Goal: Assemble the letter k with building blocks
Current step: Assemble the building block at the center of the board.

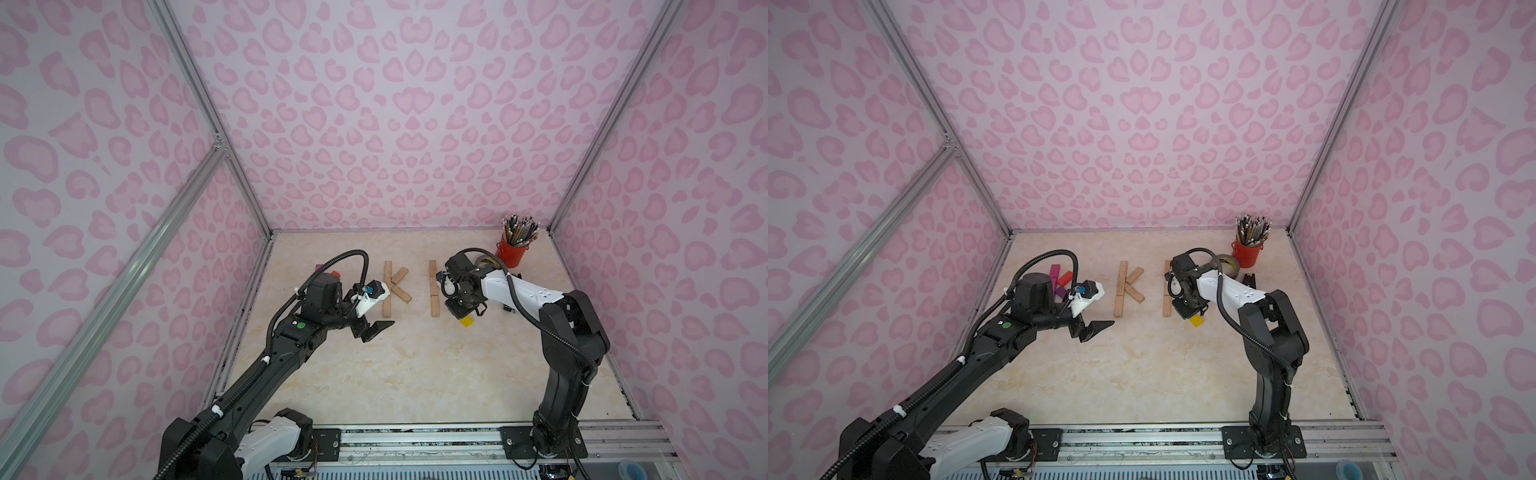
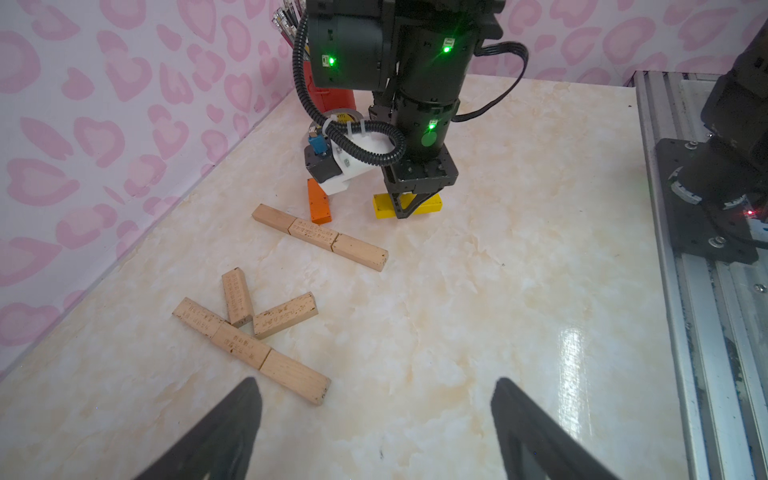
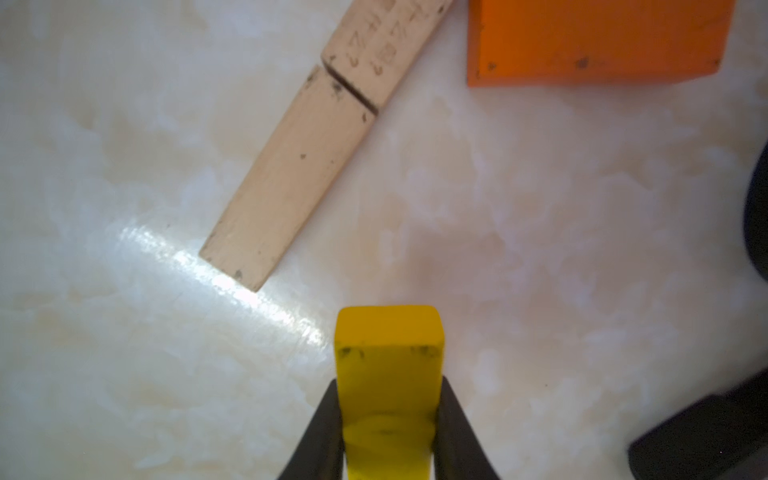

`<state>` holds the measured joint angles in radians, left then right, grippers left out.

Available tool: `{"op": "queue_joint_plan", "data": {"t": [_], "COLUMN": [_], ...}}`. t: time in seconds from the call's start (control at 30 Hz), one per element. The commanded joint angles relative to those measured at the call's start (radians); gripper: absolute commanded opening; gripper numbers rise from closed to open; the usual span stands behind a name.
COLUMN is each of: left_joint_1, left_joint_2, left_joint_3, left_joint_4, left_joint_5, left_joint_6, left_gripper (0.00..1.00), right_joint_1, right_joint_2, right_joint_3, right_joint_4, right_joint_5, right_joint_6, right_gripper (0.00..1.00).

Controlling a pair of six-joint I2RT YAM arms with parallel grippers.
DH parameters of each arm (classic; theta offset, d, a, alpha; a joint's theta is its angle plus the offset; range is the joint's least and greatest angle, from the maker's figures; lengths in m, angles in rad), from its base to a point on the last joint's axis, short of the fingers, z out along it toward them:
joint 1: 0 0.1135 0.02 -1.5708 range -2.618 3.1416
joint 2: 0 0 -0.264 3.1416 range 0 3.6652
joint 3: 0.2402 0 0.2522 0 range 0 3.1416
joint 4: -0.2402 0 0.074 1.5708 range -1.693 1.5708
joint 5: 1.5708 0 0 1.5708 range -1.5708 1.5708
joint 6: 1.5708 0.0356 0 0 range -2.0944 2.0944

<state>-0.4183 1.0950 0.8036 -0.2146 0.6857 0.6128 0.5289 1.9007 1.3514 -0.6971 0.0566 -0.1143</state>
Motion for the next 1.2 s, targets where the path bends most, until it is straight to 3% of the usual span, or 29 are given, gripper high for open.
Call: {"op": "queue_joint_plan", "data": {"t": [0.0, 0.3, 0.53, 0.73, 0.93, 1.17], "left_joint_1": [0.003, 0.007, 0.007, 0.007, 0.007, 0.007], "left_joint_2": [-0.002, -0.003, -0.001, 0.005, 0.006, 0.010], "left_joint_3": [0.002, 0.000, -0.002, 0.003, 0.001, 0.003], "left_joint_4": [0.021, 0.018, 0.020, 0.015, 0.017, 0.014], "left_joint_5": [0.009, 0.005, 0.001, 0.005, 0.006, 0.003], "left_joint_6": [0.009, 0.013, 0.013, 0.012, 0.011, 0.011], "left_gripper": [0.89, 0.89, 0.89, 0.89, 0.89, 0.89], "right_joint_1": [0.000, -0.011, -0.030, -0.062, -0.079, -0.078], "right_joint_2": [0.061, 0.170, 0.142, 0.051, -0.009, 0.034], "right_joint_3": [0.044, 0.134, 0.155, 0.081, -0.013, 0.002], "right_joint_4": [-0.022, -0.024, -0.022, -0.003, 0.026, 0.028], "right_joint_5": [-0.009, -0.035, -0.068, -0.084, -0.083, -0.156], "right_joint_6": [-0.054, -0.047, -0.019, -0.003, -0.026, -0.036], "right_gripper": [0.16, 0.17, 0.36, 0.45, 0.46, 0.47]}}
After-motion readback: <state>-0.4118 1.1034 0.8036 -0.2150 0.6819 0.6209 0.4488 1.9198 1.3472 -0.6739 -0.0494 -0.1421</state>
